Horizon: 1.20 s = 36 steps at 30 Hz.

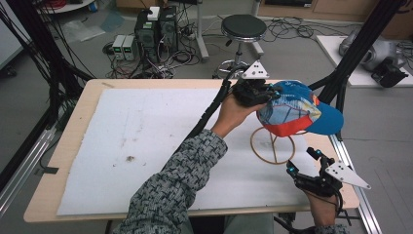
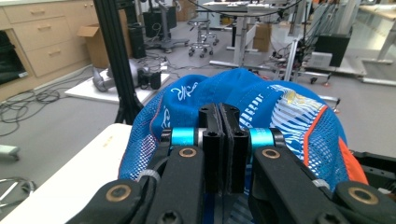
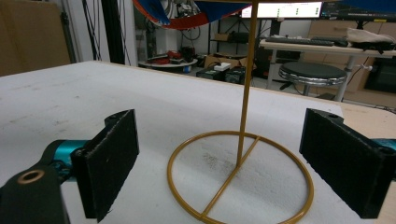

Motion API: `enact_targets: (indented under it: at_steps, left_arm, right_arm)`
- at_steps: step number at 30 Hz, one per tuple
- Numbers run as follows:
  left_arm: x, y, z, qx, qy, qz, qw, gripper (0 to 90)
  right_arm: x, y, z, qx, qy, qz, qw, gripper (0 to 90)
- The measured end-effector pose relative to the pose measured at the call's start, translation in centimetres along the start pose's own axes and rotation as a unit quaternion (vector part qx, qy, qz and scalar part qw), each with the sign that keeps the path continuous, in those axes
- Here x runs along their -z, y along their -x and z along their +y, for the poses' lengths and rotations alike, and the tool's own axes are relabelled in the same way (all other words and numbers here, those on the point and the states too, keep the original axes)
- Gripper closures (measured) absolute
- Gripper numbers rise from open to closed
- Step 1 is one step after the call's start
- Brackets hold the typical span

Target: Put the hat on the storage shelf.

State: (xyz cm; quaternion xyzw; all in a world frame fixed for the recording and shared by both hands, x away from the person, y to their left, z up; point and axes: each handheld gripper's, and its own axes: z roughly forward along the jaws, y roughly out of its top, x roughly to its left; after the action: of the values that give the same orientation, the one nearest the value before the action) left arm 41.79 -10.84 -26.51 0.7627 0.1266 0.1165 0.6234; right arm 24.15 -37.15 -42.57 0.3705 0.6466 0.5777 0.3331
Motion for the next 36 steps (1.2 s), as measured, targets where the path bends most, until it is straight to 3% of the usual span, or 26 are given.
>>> enact_targets:
  at_steps: [10,22,26,32,33,35,36]
  left_arm:
    - [0.4,-0.4,-0.5,0.007,0.011,-0.013,0.9998,74.4]
    - [1.6,-0.7,-0.5,0.009,0.028,-0.007,0.9995,62.8]
    - [2.9,-0.8,-0.7,0.009,0.035,0.003,0.9993,59.4]
    - [6.7,-1.4,-1.9,0.002,0.04,0.043,0.9983,54.5]
    - [6.7,-1.4,-1.9,0.002,0.04,0.043,0.9983,54.2]
    - [8.8,-1.7,-2.6,0.005,0.044,0.063,0.997,53.1]
    - [8.8,-1.7,-2.6,0.005,0.044,0.063,0.997,52.7]
  right_arm:
    - [0.0,-0.1,0.0,0.0,-0.002,0.001,1.0,11.1]
    - [-0.1,-0.1,0.0,0.002,-0.003,0.001,1.0,11.1]
    - [-0.1,-0.1,0.0,0.005,-0.004,0.002,1.0,11.1]
    - [-0.2,-0.2,0.0,0.0,-0.006,0.004,1.0,11.1]
    - [-0.2,-0.2,0.0,0.002,-0.008,0.003,1.0,11.1]
    - [-0.2,-0.2,-0.1,0.003,-0.008,0.003,1.0,11.1]
    - [-0.2,-0.2,-0.1,0.003,-0.008,0.003,1.0,11.1]
